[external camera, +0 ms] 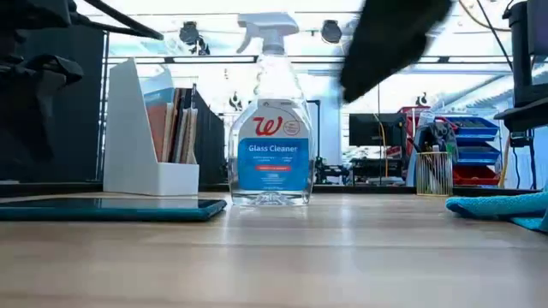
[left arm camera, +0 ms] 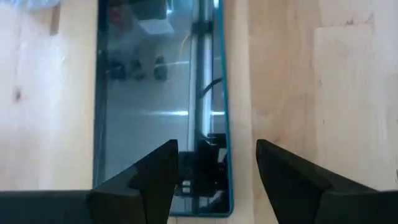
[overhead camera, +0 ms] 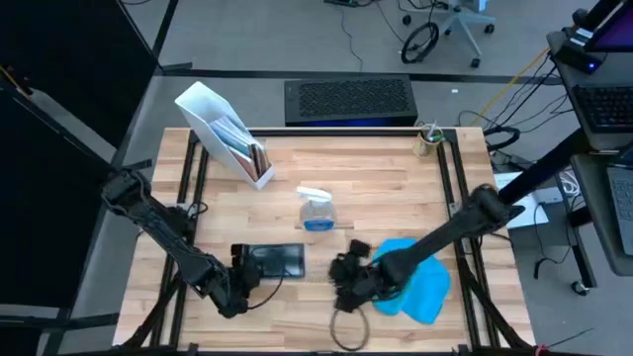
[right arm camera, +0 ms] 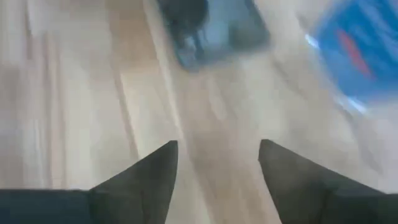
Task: Apply microfiber cloth
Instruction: Wipe the screen of the blue tablet with the blue microfiber cloth
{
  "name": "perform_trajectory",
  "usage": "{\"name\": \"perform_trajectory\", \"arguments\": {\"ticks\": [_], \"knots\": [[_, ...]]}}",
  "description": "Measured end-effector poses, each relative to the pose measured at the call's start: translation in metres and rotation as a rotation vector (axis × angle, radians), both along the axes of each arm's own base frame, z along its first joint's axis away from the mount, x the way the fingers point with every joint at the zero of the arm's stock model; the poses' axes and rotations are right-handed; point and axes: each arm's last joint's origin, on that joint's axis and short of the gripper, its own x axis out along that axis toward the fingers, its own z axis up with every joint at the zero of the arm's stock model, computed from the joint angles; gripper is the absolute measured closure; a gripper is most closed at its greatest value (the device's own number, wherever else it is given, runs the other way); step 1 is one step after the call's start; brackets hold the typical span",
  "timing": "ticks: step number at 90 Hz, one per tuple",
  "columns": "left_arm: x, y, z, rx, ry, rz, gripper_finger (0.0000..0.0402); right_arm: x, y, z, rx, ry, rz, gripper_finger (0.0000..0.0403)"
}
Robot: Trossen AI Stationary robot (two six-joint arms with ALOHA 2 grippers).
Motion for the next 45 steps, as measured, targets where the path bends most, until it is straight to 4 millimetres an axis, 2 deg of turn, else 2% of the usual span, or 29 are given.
{"name": "perform_trajectory", "arguments": {"ticks": [10,22,34,45], "knots": [[-0.001,0.005,-0.003,0.032,-0.003,0.018,0.0199,-0.044,0.002,0.024,0.0,0.087,-0.106,0.0193],[0.0,0.007,0.0,0.017,-0.031,0.045,0.0199,-0.08,0.014,0.021,-0.004,0.133,-0.181,0.0193],[0.001,0.007,0.028,-0.039,-0.14,0.036,0.0199,-0.099,0.026,0.006,-0.033,0.089,-0.182,0.0195],[-0.002,0.015,0.06,-0.073,-0.261,0.033,0.0199,-0.099,0.03,-0.005,-0.05,0.025,-0.131,0.0212]]}}
